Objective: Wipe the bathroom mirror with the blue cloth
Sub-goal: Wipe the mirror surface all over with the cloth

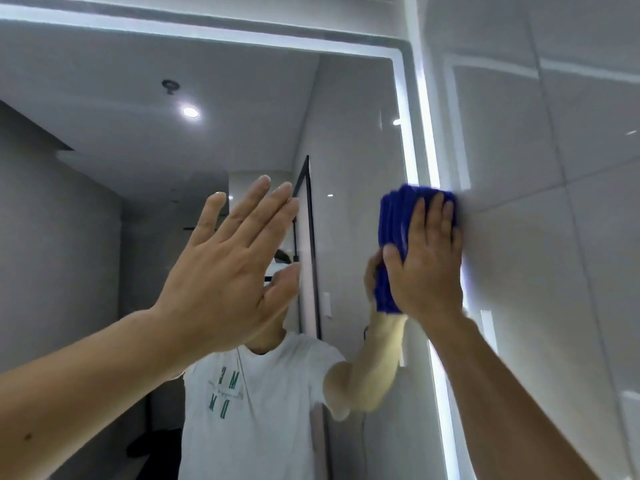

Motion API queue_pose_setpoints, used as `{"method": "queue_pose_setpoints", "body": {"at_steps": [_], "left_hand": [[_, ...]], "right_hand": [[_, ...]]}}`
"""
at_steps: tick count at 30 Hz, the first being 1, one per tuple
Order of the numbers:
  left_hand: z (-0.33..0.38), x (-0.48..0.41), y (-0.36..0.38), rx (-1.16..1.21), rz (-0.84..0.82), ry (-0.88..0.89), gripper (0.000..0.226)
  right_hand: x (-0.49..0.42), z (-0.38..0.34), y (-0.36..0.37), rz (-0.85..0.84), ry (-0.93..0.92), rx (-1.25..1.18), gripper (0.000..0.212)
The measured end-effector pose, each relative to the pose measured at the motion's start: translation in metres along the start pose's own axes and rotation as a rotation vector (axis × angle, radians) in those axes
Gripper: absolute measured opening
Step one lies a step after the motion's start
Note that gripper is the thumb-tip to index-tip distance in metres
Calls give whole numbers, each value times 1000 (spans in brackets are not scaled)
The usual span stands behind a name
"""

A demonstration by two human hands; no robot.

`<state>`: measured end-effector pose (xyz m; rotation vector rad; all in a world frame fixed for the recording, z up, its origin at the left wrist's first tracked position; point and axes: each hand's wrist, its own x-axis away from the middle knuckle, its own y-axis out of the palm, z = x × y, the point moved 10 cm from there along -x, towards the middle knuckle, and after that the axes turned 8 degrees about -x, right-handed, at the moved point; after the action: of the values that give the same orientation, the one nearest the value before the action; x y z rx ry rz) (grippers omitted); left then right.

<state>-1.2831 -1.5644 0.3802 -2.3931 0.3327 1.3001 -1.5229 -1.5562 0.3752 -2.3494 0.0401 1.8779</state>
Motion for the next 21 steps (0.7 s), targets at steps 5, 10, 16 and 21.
{"method": "queue_pose_setpoints", "body": {"at_steps": [5,10,16,21], "left_hand": [[-16,-22,6,-35,43,0,70],[-26,-31,16,-107,16,-55,68],[-19,-33,11,-44,-26,-62,69],[-34,-41,-19,-16,-10,-93,73]], "right_hand": [[-73,-14,-5,9,37,-22,71],[2,-72,2,23,-144,-48,73],[118,-125,33,-128,-537,-89,70],[4,-22,-1,18,10,-33,68]]}}
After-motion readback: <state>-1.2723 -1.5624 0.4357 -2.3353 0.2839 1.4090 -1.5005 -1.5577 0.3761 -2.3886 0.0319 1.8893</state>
